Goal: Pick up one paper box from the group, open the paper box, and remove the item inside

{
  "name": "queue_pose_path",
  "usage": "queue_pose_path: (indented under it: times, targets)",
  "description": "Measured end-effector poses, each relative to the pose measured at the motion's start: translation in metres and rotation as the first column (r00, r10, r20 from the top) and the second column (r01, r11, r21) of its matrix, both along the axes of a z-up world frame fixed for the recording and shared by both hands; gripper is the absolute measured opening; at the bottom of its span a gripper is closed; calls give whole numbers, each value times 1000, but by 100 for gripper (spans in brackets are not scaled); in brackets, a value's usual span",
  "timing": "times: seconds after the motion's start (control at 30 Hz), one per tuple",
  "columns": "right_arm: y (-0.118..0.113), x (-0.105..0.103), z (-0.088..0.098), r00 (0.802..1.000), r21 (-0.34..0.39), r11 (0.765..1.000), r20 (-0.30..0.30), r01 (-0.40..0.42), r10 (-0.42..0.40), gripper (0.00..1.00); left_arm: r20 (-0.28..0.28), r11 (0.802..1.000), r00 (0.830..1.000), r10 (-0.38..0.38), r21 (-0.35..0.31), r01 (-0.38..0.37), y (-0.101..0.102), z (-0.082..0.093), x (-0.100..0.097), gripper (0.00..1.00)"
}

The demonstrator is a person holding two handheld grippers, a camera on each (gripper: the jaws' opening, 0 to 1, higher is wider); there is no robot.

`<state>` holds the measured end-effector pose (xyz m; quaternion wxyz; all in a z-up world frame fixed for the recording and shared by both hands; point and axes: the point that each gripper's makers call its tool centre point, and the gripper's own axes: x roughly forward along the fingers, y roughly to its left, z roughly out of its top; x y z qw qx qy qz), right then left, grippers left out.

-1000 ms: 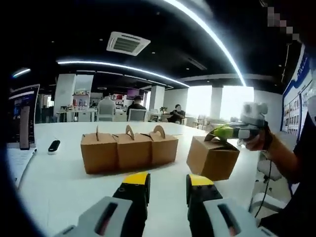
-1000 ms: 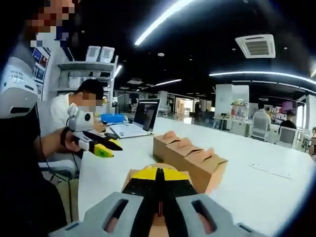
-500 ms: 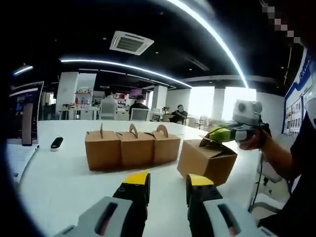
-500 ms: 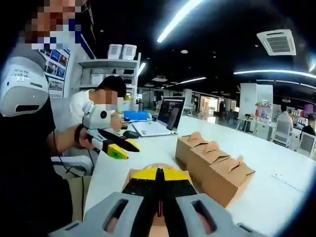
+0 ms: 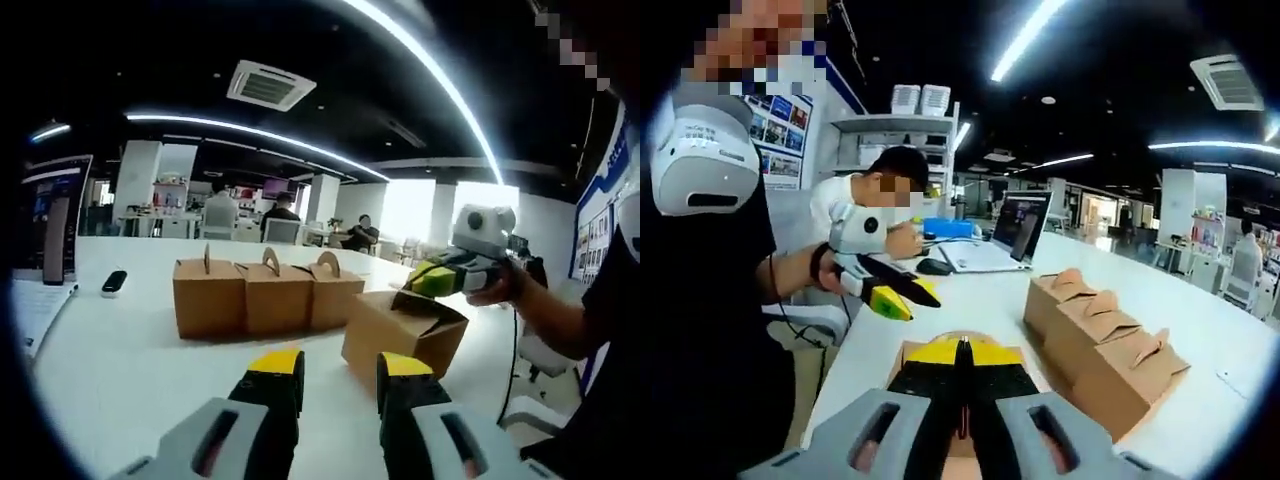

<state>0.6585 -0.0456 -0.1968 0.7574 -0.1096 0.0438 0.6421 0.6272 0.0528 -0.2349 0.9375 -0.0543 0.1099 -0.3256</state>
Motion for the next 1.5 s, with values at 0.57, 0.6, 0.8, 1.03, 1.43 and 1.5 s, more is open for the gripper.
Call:
queue_pose_path:
  times: [0.57,0.6,0.8,1.03,1.43,1.5]
  targets:
    - [14,-1,-13,986,25,986,-34,-163,164,2,-12,1000,1000,14,-25,-14,10,-4,-1,31]
    - [14,-2,-13,983,33,984,-38,-176,177,2,-14,1000,1000,14,-25,-15,10,-5,-1,31]
    - [16,-6,-19,975,42,976,-53,-212,214,3,-16,999,1000,15,-38,-15,9,-6,-1,31]
    - [16,4,-7,987,80,988,-77,-132,138,30,-12,999,1000,5,-51,-6,7,-5,-3,31]
    - [12,-2,0,989,96,989,-89,-109,118,42,-9,997,1000,2,-74,-2,8,-4,-7,31]
    - [9,-1,4,991,114,989,-87,-95,106,42,-9,997,1000,0,-77,-1,8,-4,-8,31]
